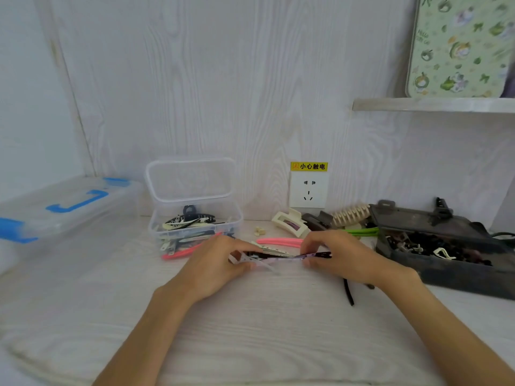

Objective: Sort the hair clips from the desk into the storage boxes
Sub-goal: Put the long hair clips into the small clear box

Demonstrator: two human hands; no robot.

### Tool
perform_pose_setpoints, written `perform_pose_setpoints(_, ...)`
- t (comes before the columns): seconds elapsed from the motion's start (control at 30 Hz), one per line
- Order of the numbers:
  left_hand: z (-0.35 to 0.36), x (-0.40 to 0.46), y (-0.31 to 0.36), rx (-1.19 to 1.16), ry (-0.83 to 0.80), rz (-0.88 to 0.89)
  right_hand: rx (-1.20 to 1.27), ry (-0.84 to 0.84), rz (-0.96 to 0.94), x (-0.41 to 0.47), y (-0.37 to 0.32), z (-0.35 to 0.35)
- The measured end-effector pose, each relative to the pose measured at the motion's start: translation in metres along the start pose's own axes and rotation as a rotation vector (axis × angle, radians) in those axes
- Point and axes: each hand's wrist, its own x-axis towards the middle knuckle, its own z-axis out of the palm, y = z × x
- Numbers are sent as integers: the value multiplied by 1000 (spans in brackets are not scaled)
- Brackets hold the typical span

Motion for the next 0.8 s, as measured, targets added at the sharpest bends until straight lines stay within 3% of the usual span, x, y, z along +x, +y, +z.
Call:
perform_pose_setpoints(0.1,-6,1,-2,-143,180,-7,171,83,14,2,0,-4)
perform_pose_setpoints(0.2,-19,3,-3,-329,486,-41,341,236,10,11,-11,-2)
perform_pose_setpoints(0.33,-32,3,-16,-124,821,-196,269,362,-74,34,-40,7)
perform_pose_setpoints(0.4,-38,3,-22,-8,857,-317,228,400,-119,55,-64,10)
perform_pose_setpoints(0.57,-33,7,-41,159,706,-439,210,460,-144,109,-107,36)
perform_pose_setpoints(0.67,-32,9,-43,107,748,-492,200,388,-142,122,-119,54)
perform_pose_setpoints(0.8,-38,3,-41,-77,920,-598,104,242,-130,121,-116,53)
